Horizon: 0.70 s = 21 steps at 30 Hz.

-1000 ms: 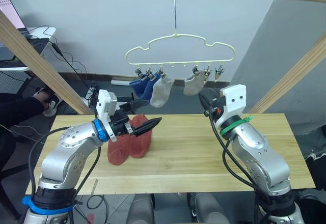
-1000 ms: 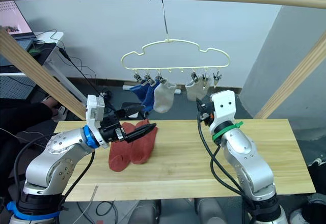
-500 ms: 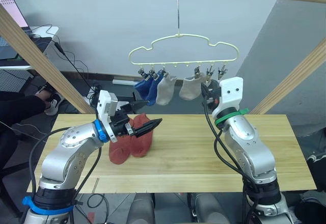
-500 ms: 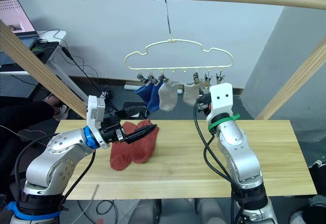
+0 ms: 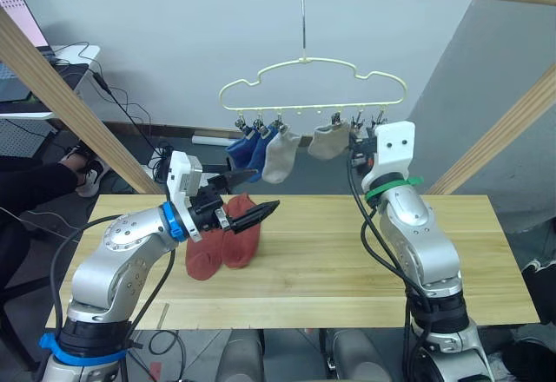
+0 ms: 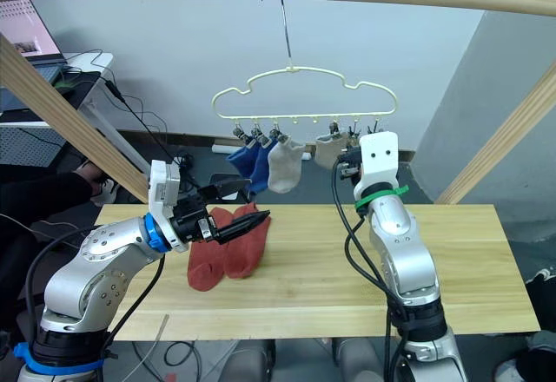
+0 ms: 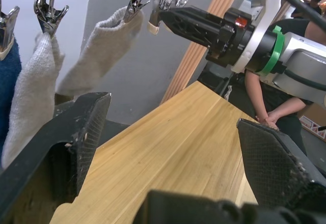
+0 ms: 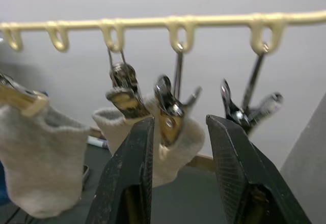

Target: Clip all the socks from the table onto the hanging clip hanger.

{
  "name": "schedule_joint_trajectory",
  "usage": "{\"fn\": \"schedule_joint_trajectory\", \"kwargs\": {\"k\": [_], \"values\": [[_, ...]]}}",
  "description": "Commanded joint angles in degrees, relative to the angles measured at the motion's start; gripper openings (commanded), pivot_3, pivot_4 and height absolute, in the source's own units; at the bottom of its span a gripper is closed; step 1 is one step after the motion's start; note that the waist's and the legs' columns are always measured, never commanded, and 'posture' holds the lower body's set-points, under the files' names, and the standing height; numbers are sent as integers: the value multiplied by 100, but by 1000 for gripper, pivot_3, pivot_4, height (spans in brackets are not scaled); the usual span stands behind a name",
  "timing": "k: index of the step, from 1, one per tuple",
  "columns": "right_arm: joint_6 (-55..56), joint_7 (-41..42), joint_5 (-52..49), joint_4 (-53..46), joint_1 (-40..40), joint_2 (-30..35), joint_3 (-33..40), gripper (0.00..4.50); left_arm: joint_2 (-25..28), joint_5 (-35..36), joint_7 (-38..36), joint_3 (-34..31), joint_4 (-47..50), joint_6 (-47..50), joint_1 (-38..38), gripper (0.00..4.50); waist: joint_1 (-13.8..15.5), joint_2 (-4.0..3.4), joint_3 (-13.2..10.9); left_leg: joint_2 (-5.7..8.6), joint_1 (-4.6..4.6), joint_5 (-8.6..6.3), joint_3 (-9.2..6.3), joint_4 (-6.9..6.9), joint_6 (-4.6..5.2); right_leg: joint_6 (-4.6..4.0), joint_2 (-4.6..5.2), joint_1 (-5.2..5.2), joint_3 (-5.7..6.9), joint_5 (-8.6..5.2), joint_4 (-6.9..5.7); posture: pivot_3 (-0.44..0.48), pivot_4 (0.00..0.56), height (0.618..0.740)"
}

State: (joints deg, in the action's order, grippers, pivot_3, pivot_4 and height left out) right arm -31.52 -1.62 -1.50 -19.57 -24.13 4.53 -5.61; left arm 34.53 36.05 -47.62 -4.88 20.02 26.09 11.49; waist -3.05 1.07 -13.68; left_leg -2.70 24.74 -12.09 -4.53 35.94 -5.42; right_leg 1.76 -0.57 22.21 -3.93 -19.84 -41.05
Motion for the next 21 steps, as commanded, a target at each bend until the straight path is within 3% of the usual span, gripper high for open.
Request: {"fn": "schedule_joint_trajectory", "kwargs": {"k": [1, 21], "values": [[169, -22, 54, 26, -141, -84, 74, 1680, -20, 106, 1, -104, 196, -4, 20, 4500, 0, 0, 0, 0, 0, 0, 1, 0, 0, 0, 0, 0, -1, 0, 0, 14, 205, 740], [473, 26, 122, 449, -501, -291, 147, 1680, -28, 69, 47, -107, 259, -81, -114, 4500, 8, -1, 1, 0, -1, 0, 0, 2, 0, -1, 0, 0, 0, 1, -6, 37, 194, 740]]}}
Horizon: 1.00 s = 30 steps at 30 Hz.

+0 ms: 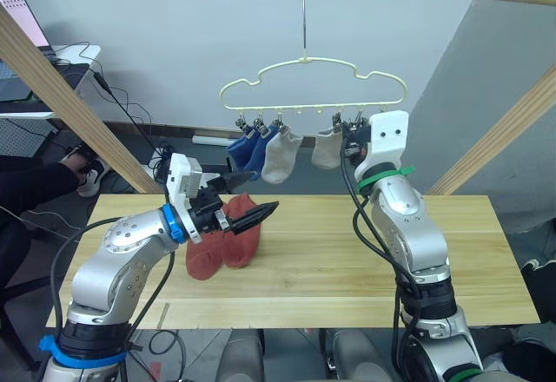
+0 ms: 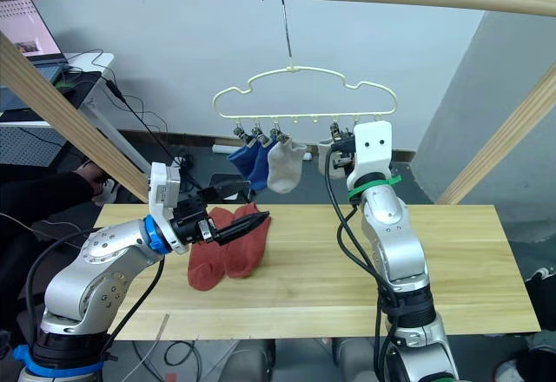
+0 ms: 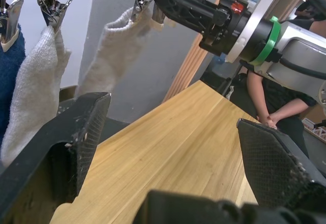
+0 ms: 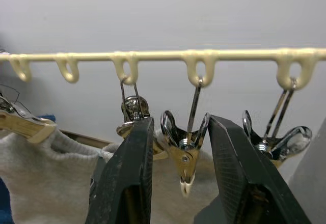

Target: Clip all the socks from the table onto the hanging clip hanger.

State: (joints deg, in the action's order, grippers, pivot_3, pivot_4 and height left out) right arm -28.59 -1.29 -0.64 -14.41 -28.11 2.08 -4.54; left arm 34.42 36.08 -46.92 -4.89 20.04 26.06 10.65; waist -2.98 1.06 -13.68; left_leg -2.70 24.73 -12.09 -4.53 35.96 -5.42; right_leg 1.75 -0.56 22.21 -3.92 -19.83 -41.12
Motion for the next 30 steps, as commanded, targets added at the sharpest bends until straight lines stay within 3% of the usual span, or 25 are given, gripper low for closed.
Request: {"fn": "schedule_joint_trajectory", "kwargs": {"k": [1, 22, 30], "values": [[190, -4, 30, -57, -114, -56, 44, 1680, -13, 61, -31, -107, 257, -88, -42, 4500, 1, 0, 0, 0, 0, 0, 0, 0, 0, 0, 0, 0, 0, 0, 0, 37, 194, 740], [255, -1, 44, -4, -175, -112, 82, 1680, -39, 14, -71, -44, 221, -150, -48, 4500, 8, 0, 3, 0, 0, 1, 0, 2, -1, -1, 0, 0, 1, 0, -3, 36, 185, 740], [219, -3, -41, -31, -171, -154, 178, 10, -89, -11, -43, -24, 266, -150, -111, 4500, 7, 0, 3, 0, 0, 1, 0, 3, -1, -1, 0, 0, 1, 0, -5, 35, 187, 740]]}}
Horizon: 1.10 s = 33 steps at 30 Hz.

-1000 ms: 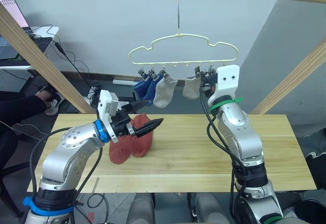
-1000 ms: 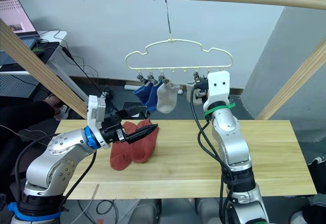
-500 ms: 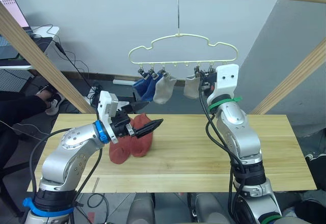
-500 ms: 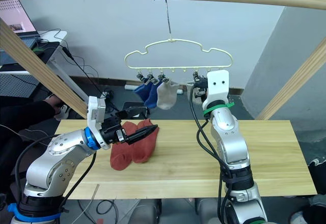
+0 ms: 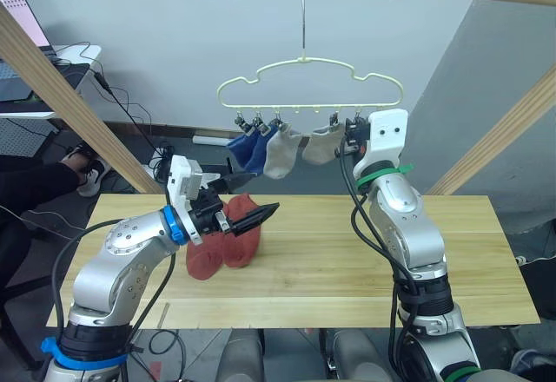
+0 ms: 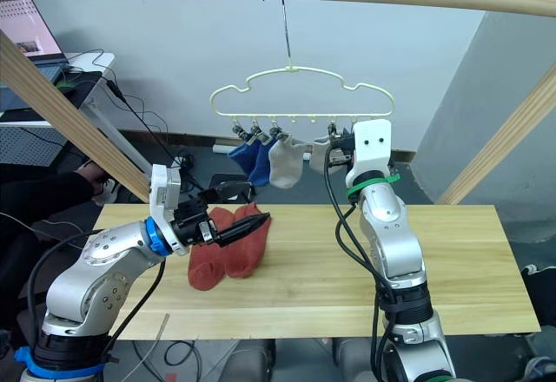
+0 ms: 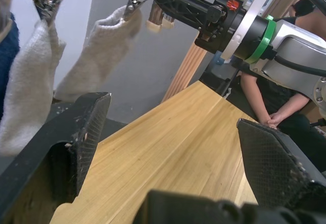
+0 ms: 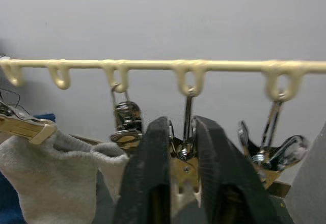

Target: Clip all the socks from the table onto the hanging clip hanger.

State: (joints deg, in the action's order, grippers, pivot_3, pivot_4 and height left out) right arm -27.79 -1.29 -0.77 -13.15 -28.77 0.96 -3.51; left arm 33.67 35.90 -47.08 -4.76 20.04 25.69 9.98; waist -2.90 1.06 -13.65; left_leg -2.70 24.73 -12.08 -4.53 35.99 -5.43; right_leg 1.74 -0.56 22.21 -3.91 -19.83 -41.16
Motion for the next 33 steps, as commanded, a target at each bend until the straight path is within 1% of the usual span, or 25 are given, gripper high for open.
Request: {"fn": "schedule_joint_trajectory", "kwargs": {"k": [1, 4, 6, 8, 11, 13, 15, 18, 20, 25, 28, 30, 33], "values": [[121, 2, -43, -172, -102, -47, 92, 10, -16, 5, -24, -38, 274, -112, -56, 4500, 0, 0, 0, 0, 0, 0, 0, 0, 0, 0, 0, 0, 0, 0, -1, 35, 187, 740], [-30, 71, -199, -260, -96, -51, 208, 10, 4, -16, -16, -45, 251, -91, -98, 4500, 1, 0, 0, 0, 0, 0, 0, 0, 0, 0, 0, 0, 0, 0, -2, 30, 193, 740], [-319, 302, -510, -399, -102, 12, 351, 10, 69, -68, -33, -48, 173, -56, -170, 4500, 3, 0, 0, 0, -1, 0, 0, 1, 0, 0, 0, 0, 0, 0, -2, 25, 196, 740], [-721, 654, -878, -536, -147, 184, 491, 10, 142, -133, -59, -44, 63, -8, -247, 4500, 3, 0, 0, 0, 0, 0, 0, 2, 0, 0, 0, -1, -1, 0, -2, 21, 198, 740], [-1794, 1030, -1646, -684, -308, 464, 935, 10, 375, -357, -134, 64, -184, 117, -421, 4500, 1, 0, 0, 0, -1, 0, -1, 3, 1, 0, 1, -1, 0, 0, -3, 15, 202, 740], [-2227, 1219, -1964, -711, -438, 686, 1101, 10, 435, -604, -76, 127, -365, 34, -472, 4500, 1, -1, -1, 0, -5, 0, -1, 2, 1, -1, 0, -3, 0, 0, -5, 9, 203, 740], [-2450, 1398, -2118, -650, -598, 977, 1178, 10, 399, -1187, 212, 307, -818, -209, -427, 4500, 0, -1, -1, 2, -7, 0, 0, 2, 3, -1, 1, -5, -1, 0, -5, 5, 206, 740], [-2527, 1495, -2186, -561, -707, 1194, 1167, 10, 181, -1915, 578, 606, -1484, -705, -237, 4500, 1, -1, -1, 4, -8, 1, 0, 3, 5, -3, 1, -6, 0, 2, -4, 6, 207, 740], [-2541, 1480, -2212, -519, -740, 1229, 1162, 10, -83, -2191, 867, 707, -1880, -863, -23, 4500, 19, -1, -1, 5, -8, 2, 0, 3, 6, -3, 2, -6, 1, 2, -4, 0, 210, 740], [-2601, 1356, -2241, -576, -717, 1115, 1137, 10, -640, -3088, 1318, 1205, -3140, -1623, 678, 4500, 56, 0, 0, 7, -5, 2, 1, 6, 6, -3, 3, -6, 2, 3, -4, 0, 215, 740], [-2623, 1302, -2246, -611, -690, 1065, 1120, 10, -795, -3664, 1555, 1554, -3892, -1835, 1052, 4500, 60, 0, 0, 6, -5, 2, 1, 5, 6, -3, 3, -6, 3, 3, -4, -10, 215, 740], [-2640, 1258, -2244, -631, -698, 1038, 1134, 10, -930, -3810, 1722, 1571, -4281, -1964, 1216, 4500, 51, 0, 0, 7, -5, 2, 0, 5, 6, -3, 2, -6, 4, 3, -5, -22, 215, 740], [-2663, 1172, -2244, -665, -725, 1032, 1188, 10, -1025, -3937, 1751, 1597, -4638, -1918, 1328, 4500, 36, 0, 0, 6, -5, 2, 2, 5, 7, -3, 3, -6, 2, 3, -5, -35, 216, 740]]}}
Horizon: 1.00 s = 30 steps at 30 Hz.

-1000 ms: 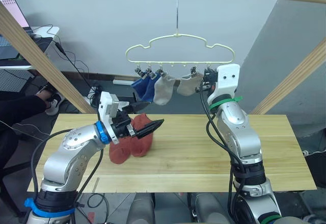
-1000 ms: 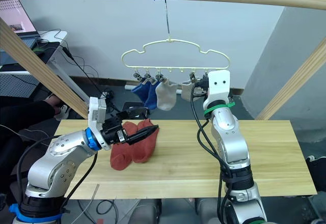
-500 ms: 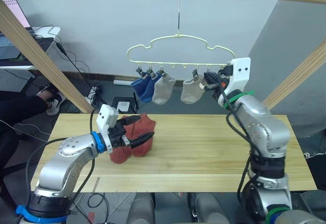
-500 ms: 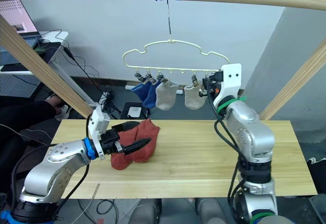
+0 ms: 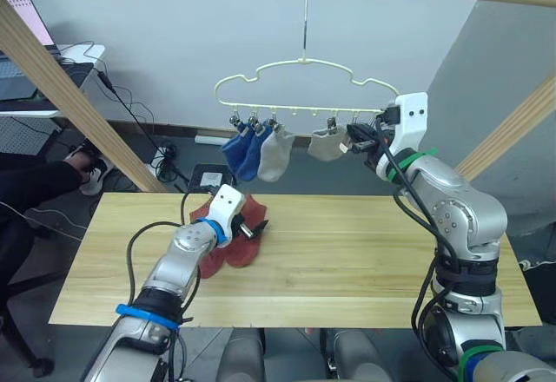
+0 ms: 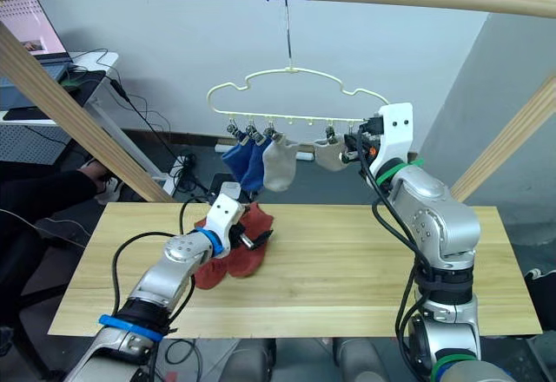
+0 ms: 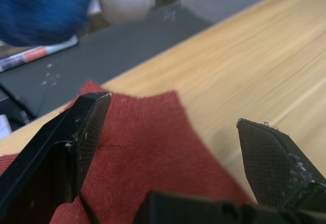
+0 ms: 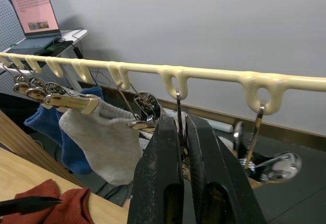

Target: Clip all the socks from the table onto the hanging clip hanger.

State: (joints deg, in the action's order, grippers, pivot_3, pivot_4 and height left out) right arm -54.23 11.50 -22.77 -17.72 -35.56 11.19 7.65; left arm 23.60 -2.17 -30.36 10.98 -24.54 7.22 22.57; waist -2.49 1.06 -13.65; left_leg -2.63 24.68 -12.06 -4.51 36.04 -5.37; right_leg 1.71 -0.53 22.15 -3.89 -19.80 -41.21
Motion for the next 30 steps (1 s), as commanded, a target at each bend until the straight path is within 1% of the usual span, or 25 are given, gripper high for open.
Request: {"fn": "schedule_joint_trajectory", "kwargs": {"k": [1, 5, 6, 8, 11, 17, 19, 22, 24, 25, 26, 28, 30], "values": [[-26, -131, -50, -220, -47, 15, 87, 10, -42, -138, 57, 2, -239, -59, 83, 4500, -20, 0, 0, 0, 0, 0, 0, 0, 0, 0, 0, 0, 1, 0, 0, -38, 216, 740], [-46, -212, -55, -281, -21, 36, 114, 10, -230, 85, -275, -97, -459, 152, 115, 4500, -36, -1, 0, 2, 1, 1, -3, 1, 1, 0, 2, -2, 5, 0, -1, -50, 214, 740], [-56, -232, -61, -291, -17, 34, 113, 2, -255, 112, -350, -101, -480, 196, 125, 4314, -38, 0, 1, 3, 1, 1, -3, 2, 1, 0, 3, -3, 5, 0, -1, -52, 214, 740], [-74, -277, -72, -307, -12, 17, 117, 0, -251, 59, -512, -25, -526, 171, 146, 3915, -49, 0, 0, 5, 1, 2, -2, 3, 2, 0, 4, -4, 4, 0, -1, -52, 214, 740], [-85, -309, -86, -328, -3, 3, 110, 0, -253, 23, -621, 12, -544, 154, 144, 3155, -72, -1, 1, 3, -1, 2, -4, 3, 3, 0, 3, -4, 6, 0, -4, -53, 211, 740], [-57, -326, -116, -275, -28, 58, 106, 0, -210, -36, -715, 48, -385, 61, 27, 1474, -75, 0, 1, 4, 0, 3, -4, 3, 3, 1, 3, -4, 6, 0, -3, -46, 203, 740], [-50, -321, -121, -263, -24, 75, 104, 0, -212, -22, -764, 35, -293, -29, -44, 1057, -75, -1, 2, 4, -1, 3, -4, 3, 3, 1, 3, -4, 6, 0, -4, -42, 202, 740], [-33, -299, -121, -244, -10, 107, 86, 0, -214, 57, -892, 14, 0, -82, -178, 578, -75, -1, 2, 3, 0, 3, -5, 2, 3, 1, 3, -4, 6, 0, -3, -34, 200, 740], [-30, -281, -126, -241, 14, 123, 83, 0, -188, 127, -1066, 18, 275, -57, -299, 129, -73, -1, 2, 3, 0, 3, -4, 2, 3, 1, 3, -4, 6, 0, -3, -34, 200, 740], [-35, -262, -134, -235, 29, 139, 81, 0, -176, 176, -1175, 18, 435, -134, -371, 8, -71, -1, 2, 3, 0, 3, -5, 2, 3, 1, 3, -4, 7, 0, -3, -34, 200, 740], [-93, -245, -179, -228, 39, 144, 113, 0, -179, 371, -1404, -6, 752, -130, -474, 8, -72, -1, 2, 3, 0, 3, -5, 2, 3, 1, 3, -4, 7, 0, -2, -34, 200, 740], [-288, -205, -304, -268, 71, 180, 183, 0, -197, 585, -1535, -121, 1270, -458, -611, 8, -57, -1, 2, 2, 0, 3, -4, 1, 3, 1, 4, -4, 5, 0, -2, -21, 198, 740], [-606, -203, -533, -284, 53, 189, 370, 0, -212, 978, -1838, -196, 1791, -555, -713, 8, -33, -1, 2, 1, 0, 3, -5, 2, 2, 0, 5, -5, 8, 0, -2, -22, 197, 740]]}}
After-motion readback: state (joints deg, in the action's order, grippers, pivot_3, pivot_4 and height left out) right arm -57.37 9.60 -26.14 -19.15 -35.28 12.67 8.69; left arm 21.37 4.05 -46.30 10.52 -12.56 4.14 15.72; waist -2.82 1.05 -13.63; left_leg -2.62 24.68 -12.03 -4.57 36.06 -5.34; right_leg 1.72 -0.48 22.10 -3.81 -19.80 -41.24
